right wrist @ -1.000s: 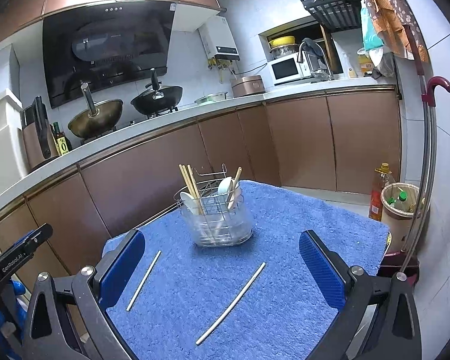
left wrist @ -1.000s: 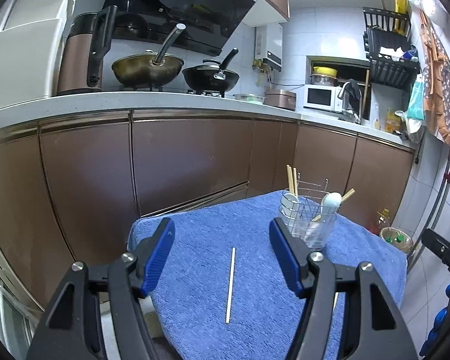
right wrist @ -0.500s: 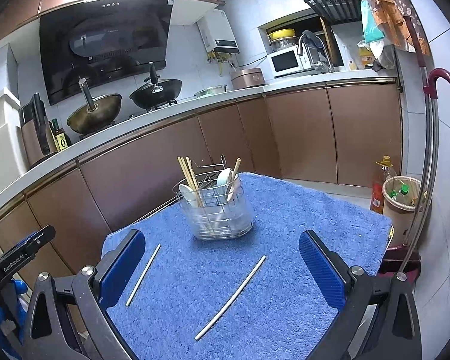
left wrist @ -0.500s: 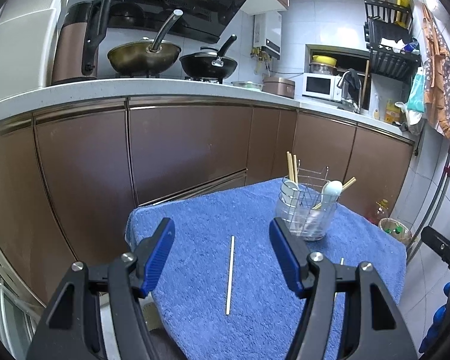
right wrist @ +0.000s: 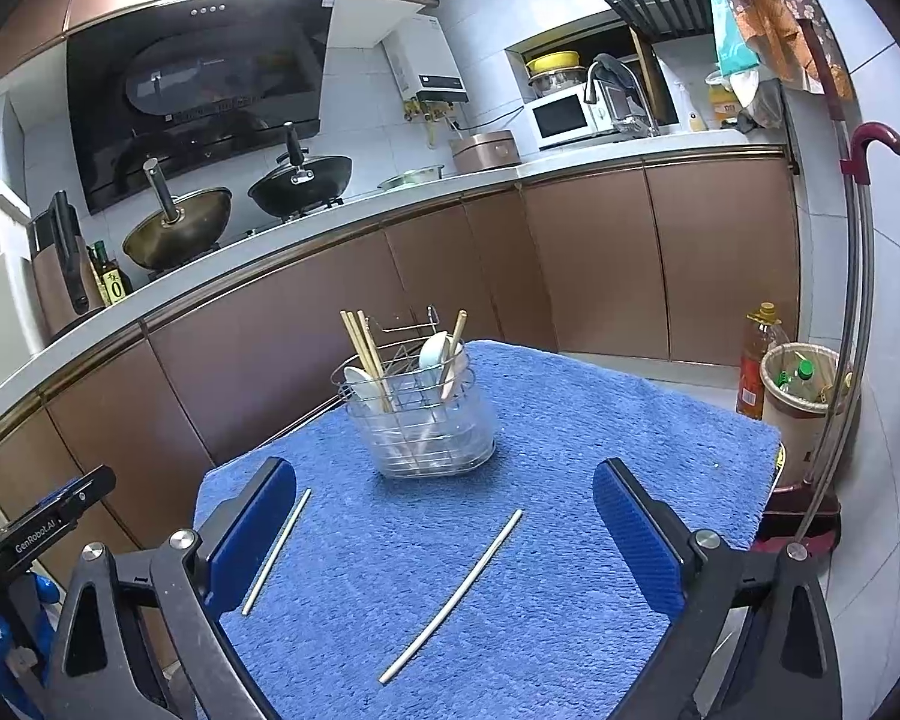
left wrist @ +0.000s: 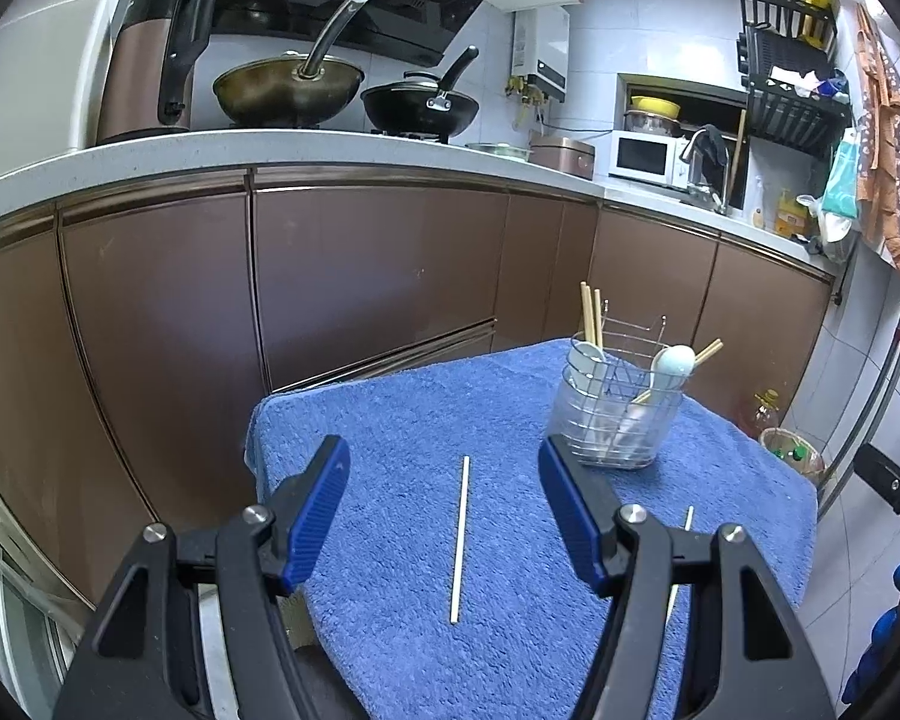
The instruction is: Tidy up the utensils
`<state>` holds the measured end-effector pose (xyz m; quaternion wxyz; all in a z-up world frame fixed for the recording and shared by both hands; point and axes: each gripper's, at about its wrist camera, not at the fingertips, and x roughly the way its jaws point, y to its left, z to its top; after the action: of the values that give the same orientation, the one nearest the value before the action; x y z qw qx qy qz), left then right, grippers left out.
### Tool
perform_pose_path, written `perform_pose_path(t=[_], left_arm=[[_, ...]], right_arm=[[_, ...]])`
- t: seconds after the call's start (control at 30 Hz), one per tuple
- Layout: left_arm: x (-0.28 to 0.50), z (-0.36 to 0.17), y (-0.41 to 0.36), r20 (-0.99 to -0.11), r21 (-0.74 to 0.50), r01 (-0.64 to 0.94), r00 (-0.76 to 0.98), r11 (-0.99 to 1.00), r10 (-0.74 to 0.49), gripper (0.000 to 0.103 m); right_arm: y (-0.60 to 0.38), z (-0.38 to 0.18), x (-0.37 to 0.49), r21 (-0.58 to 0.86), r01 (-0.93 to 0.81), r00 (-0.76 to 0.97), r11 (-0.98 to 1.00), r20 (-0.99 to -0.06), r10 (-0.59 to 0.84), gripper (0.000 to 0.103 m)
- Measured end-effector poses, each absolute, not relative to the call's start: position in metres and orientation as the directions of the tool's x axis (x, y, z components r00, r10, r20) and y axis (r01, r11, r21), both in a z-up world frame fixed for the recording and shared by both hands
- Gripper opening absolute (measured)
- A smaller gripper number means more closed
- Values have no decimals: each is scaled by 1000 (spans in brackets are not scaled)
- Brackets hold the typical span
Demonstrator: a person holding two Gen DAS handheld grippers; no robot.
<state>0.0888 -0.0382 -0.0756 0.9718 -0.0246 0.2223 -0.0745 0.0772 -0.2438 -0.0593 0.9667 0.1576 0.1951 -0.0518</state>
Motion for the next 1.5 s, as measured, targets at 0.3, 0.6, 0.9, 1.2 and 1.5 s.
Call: perform_pose_path(t=[0.3,0.6,0.9,1.2,1.5], left_arm=[[112,-91,-36,-472,-90,126,868,988,-154,64],[146,-122,-35,-570,-90,125,807,988,-154,64],[210,-158,-40,-719,-158,177,654,971,-236,64],[292,-182,-61,-813,-221,219,497,950,-303,63],[335,-207,-85,-888,-186,238,374,953,-267,43]], right_arm=[[-255,-71,91,291,190,897,938,-439,-46,89],[-276,-102,113,354,200,840,914,-542,26,62],[-285,-148,170,398,198,691,896,-705,160,37],[-295,-186,232,335,259,530,906,-834,157,31],[-285,-190,259,263,197,467,944,-872,146,16]])
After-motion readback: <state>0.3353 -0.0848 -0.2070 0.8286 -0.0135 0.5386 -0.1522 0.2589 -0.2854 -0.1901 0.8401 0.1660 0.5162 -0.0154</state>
